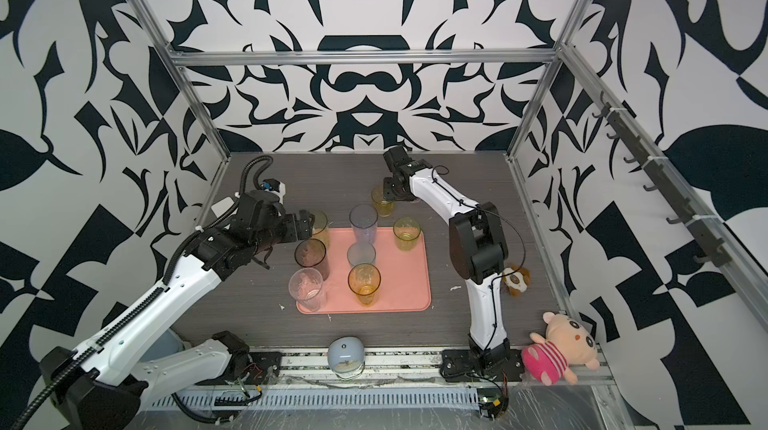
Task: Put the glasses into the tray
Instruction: 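Raise the right gripper and move it to the yellow glass beyond the tray, then lower the right gripper around the yellow glass and close it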
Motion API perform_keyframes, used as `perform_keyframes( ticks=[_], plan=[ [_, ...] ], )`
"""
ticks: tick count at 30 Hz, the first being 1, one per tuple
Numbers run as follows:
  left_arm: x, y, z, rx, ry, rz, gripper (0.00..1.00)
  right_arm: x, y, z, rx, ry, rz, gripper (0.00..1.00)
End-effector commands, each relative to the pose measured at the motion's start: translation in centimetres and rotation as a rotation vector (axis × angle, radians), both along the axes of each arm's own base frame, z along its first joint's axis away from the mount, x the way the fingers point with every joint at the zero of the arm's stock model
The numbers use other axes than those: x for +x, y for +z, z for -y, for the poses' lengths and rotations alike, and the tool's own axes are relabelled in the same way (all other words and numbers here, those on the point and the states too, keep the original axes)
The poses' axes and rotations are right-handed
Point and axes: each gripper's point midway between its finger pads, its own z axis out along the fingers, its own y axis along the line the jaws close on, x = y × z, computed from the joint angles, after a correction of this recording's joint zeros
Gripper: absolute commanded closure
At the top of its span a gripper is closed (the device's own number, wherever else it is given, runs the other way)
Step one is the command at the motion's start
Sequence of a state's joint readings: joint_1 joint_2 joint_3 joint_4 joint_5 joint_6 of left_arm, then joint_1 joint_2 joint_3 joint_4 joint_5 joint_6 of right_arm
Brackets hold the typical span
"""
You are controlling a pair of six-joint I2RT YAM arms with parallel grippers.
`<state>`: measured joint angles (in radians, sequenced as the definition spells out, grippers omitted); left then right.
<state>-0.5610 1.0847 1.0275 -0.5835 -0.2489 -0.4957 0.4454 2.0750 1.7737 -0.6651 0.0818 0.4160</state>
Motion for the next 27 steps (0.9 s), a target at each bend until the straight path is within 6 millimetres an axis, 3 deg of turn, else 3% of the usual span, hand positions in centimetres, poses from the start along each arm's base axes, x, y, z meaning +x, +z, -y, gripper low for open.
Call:
perform_keyframes(
  ticks=[1, 27],
  plan=[
    [0.7, 0.9, -0.1, 0.007, 0.005, 0.035, 0.01, 0.9, 2.0, -0.2, 0.018, -0.013, 0.042, 0.55],
    [1.3, 0.5, 0.2, 0.039, -0.005, 0.029, 0.0, 1.6, -0.4, -0.4, -0.004, -0.017, -0.002, 0.78]
  ],
)
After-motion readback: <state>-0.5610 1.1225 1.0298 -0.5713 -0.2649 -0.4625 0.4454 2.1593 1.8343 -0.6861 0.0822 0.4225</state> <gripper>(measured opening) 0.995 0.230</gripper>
